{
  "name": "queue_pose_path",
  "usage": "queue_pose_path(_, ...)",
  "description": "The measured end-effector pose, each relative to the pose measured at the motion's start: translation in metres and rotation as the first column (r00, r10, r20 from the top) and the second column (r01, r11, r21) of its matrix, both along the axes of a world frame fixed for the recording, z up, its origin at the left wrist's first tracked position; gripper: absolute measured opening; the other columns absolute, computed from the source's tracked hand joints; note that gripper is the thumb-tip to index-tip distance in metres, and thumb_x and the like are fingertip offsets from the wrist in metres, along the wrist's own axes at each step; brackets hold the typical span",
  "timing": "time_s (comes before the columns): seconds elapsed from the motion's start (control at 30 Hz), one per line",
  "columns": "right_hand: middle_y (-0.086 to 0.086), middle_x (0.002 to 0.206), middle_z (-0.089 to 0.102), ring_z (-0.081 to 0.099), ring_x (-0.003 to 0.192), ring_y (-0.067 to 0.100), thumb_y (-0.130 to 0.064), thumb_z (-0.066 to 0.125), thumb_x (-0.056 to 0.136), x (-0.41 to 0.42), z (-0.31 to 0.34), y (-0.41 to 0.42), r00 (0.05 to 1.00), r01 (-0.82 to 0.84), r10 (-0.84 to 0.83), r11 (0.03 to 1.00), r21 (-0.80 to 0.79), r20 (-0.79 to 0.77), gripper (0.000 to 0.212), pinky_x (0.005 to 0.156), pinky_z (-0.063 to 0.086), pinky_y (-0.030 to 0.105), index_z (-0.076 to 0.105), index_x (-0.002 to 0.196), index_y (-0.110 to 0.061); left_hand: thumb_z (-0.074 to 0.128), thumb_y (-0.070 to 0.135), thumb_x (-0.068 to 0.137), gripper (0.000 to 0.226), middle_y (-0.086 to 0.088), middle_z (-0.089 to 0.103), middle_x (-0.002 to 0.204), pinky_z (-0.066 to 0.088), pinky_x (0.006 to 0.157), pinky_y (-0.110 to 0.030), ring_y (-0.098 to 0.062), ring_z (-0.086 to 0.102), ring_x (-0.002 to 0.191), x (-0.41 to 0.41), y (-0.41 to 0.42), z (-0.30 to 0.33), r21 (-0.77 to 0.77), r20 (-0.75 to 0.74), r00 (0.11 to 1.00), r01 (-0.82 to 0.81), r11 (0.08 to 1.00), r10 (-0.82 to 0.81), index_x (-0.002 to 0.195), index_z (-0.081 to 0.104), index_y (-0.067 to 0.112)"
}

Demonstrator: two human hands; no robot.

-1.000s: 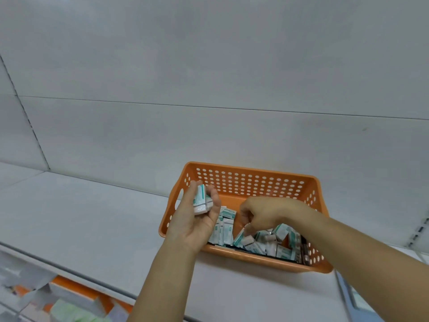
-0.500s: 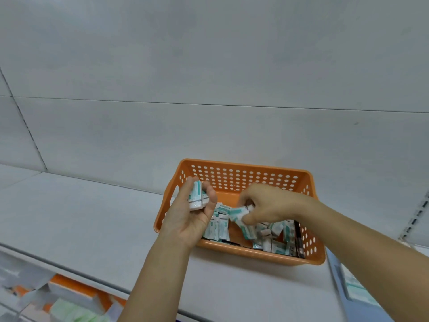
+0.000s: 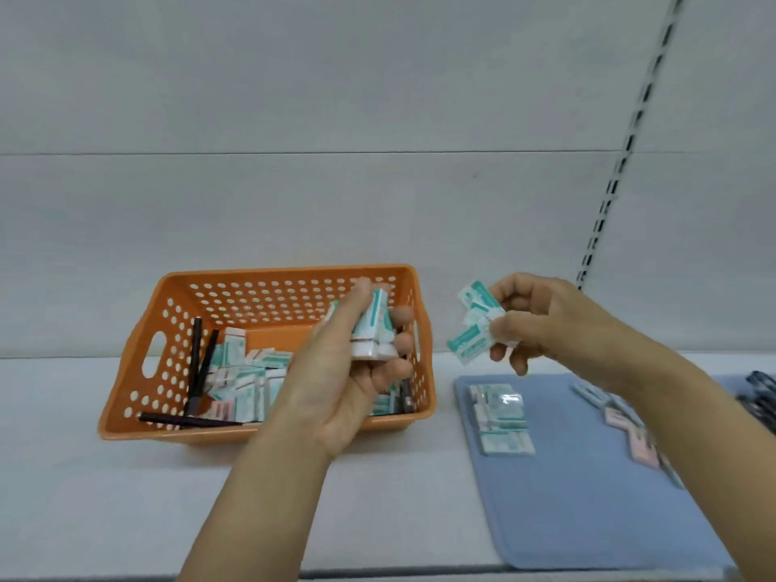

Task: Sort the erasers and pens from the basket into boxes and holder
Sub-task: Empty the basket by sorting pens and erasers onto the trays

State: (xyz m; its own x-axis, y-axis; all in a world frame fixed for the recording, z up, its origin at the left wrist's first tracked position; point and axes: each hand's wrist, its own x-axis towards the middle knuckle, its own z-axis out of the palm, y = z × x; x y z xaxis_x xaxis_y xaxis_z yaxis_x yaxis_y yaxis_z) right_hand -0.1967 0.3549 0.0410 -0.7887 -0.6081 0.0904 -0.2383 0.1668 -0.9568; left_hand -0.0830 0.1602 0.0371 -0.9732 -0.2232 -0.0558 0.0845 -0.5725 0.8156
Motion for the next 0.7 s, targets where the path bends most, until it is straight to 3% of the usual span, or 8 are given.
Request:
queue_pose_path(0.13,0.019,0.09,0.067,0.065,0.07,0.029,-0.008,0.068,0.071,0.016,-0.047,0.048,0.985,0.034,-0.062,0.985,0.167,0.162,0.03,0.058,0.054,0.036,0.056,0.097,0.001,0.061,0.038,0.077,0.038,-0.008,0.067,0.081,0.044,0.038,-0.022,-0.015,0.057,0.053,0.004,0.044,-0.01,-0.218,-0.02,0.974,0.216,0.952,-0.226,0.106,0.064,0.014)
queue_pose_path(0.27,0.008,0.084,0.063,0.061,0.062,0.017,-0.009,0.08,0.076,0.039,-0.08,0.067,0.972,0.072,-0.142,0.938,0.34,0.185,0.031,0.056,0.051,0.032,0.057,0.098,-0.007,0.063,0.035,0.08,0.04,-0.01,0.065,0.083,0.046,0.037,-0.023,-0.017,0.057,0.056,0.004,0.074,-0.033,-0.242,0.037,0.903,0.424,0.873,-0.428,0.11,0.064,0.009)
queue_pose_path(0.4,-0.002,0.067,0.055,0.047,0.051,0.01,-0.025,0.081,0.077,0.044,-0.087,0.08,0.962,0.194,-0.254,0.89,0.413,0.097,0.031,0.048,0.039,0.026,0.056,0.091,-0.015,0.063,0.032,0.089,0.031,-0.01,0.066,0.084,0.045,0.039,-0.024,-0.017,0.057,0.059,-0.004,0.082,-0.061,-0.338,0.185,0.915,0.403,0.851,-0.359,0.109,0.065,0.009)
queue_pose_path(0.53,-0.003,0.068,0.063,0.058,0.058,0.01,-0.021,0.068,0.089,0.05,-0.088,0.084,0.965,0.216,-0.254,0.904,0.368,0.058,0.01,0.053,0.045,0.028,0.061,0.084,-0.016,0.062,0.03,0.093,0.024,-0.011,0.066,0.084,0.043,0.039,-0.025,-0.017,0.058,0.058,-0.007,0.081,-0.078,-0.404,0.234,0.94,0.326,0.854,-0.249,0.106,0.064,0.01)
queue_pose_path(0.6,-0.009,0.067,0.066,0.063,0.063,0.009,-0.019,0.067,0.089,0.053,-0.087,0.084,0.975,0.196,-0.219,0.904,0.38,0.018,0.007,0.057,0.049,0.024,0.064,0.083,-0.019,0.062,0.03,0.093,0.024,-0.009,0.067,0.082,0.043,0.039,-0.025,-0.017,0.059,0.058,-0.006,0.079,-0.082,-0.406,0.237,0.947,0.298,0.864,-0.216,0.106,0.064,0.01)
queue_pose_path(0.7,-0.015,0.064,0.064,0.064,0.059,0.011,-0.018,0.066,0.09,0.057,-0.087,0.077,0.979,0.202,-0.203,0.913,0.355,-0.036,0.006,0.052,0.046,0.018,0.066,0.084,-0.016,0.062,0.031,0.092,0.022,-0.007,0.069,0.081,0.044,0.04,-0.026,-0.016,0.06,0.057,-0.004,0.076,-0.087,-0.429,0.236,0.953,0.276,0.86,-0.188,0.104,0.065,0.013)
